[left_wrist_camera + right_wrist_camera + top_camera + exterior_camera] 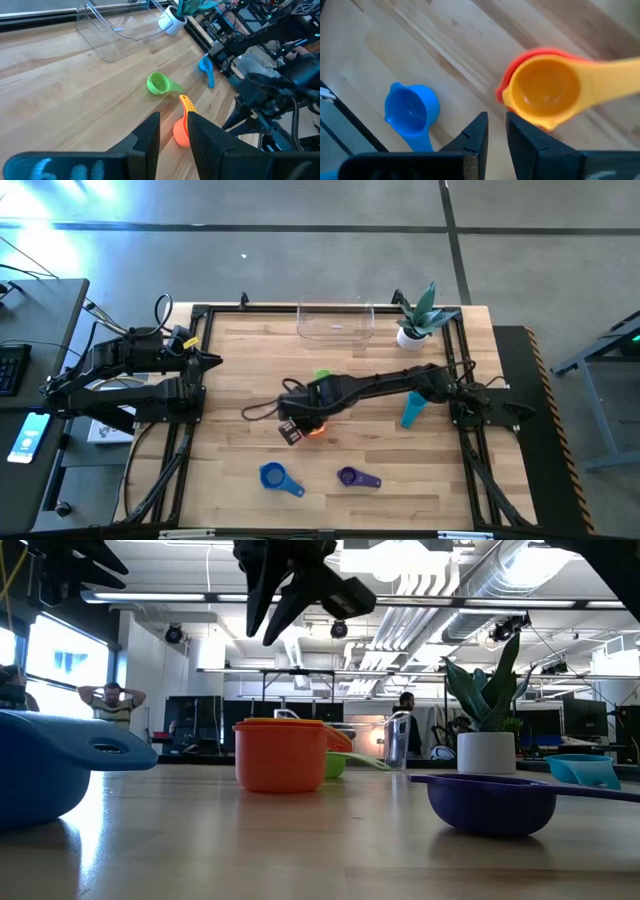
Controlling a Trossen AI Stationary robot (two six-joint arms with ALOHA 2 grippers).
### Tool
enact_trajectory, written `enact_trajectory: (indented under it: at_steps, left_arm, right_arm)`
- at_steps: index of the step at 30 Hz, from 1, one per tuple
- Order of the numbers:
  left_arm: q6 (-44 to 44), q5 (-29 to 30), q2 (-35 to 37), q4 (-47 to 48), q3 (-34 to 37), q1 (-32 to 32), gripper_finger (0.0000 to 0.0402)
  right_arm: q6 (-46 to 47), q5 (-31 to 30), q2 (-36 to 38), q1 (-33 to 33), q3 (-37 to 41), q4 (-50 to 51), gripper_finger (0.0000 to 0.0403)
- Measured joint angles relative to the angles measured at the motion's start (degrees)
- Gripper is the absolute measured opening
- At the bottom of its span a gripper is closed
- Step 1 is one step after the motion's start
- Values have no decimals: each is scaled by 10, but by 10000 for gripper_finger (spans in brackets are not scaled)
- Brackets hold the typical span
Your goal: Nest measuring cups in basket
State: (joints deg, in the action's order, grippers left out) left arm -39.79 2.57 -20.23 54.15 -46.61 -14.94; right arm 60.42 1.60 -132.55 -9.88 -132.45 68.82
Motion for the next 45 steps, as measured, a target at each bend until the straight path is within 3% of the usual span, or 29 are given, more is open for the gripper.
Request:
enact_trajectory:
  at_steps: [9,22,27,38,41,45]
  left_arm:
    - [0,0,0,0,0,0,90]
    - [0,-8,0,23,0,0,90]
    - [0,-8,0,40,0,0,90]
    - [30,-5,0,44,0,0,90]
    - [37,-4,0,44,0,0,90]
    - [45,-4,0,43,0,0,90]
  right_arm:
    - [86,-37,-12,-10,4,4,60]
    - [82,-56,-37,-12,4,-13,60]
    - [84,-24,-37,-15,-13,-27,60]
    - [77,-32,-24,-58,-25,-42,60]
    - [78,-59,-23,-66,-25,-37,60]
    - [89,-140,-23,-71,-25,-31,60]
